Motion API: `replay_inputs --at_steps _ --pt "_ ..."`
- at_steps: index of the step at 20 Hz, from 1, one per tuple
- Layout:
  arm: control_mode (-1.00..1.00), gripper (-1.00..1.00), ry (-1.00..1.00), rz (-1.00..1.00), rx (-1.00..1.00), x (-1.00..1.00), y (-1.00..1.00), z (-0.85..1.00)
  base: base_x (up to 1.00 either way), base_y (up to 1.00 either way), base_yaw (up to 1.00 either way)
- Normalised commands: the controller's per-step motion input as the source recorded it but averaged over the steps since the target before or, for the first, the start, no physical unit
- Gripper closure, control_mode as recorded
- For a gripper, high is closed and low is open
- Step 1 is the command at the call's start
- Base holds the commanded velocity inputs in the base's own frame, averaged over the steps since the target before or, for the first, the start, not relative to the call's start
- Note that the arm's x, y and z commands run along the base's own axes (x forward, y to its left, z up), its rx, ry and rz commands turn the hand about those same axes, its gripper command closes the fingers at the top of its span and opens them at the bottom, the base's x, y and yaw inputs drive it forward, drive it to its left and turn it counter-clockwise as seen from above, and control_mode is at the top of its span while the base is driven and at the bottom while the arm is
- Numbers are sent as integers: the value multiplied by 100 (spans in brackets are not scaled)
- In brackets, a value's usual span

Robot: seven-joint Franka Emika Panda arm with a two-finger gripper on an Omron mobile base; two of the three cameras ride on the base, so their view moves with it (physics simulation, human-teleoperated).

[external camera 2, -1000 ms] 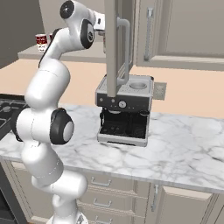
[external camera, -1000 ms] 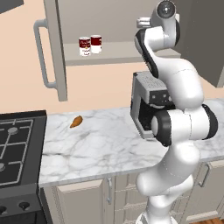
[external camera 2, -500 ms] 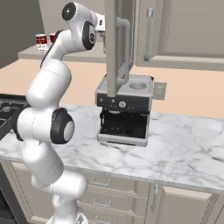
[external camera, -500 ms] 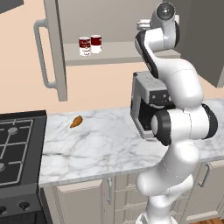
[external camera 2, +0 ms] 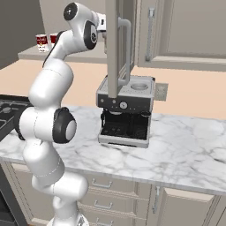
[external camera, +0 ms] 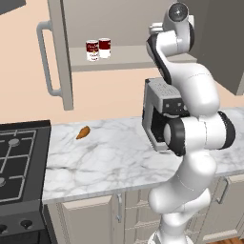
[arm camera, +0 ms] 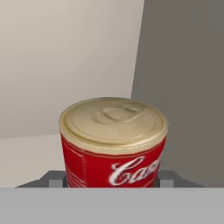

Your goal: Stack two cans on top of the other two cans in the cabinet.

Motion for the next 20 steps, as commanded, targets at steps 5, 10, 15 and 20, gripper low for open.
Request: replay_inputs --at_steps 5,10,15,20 --pt "-100 100 3 0 0 6 0 -8 0 0 0" --pt "-100 100 5 0 0 1 -2 -15 0 0 0" --pt "-100 -100 3 0 0 3 -7 -13 0 0 0" --pt "-100 -100 0 0 0 3 -4 -8 0 0 0"
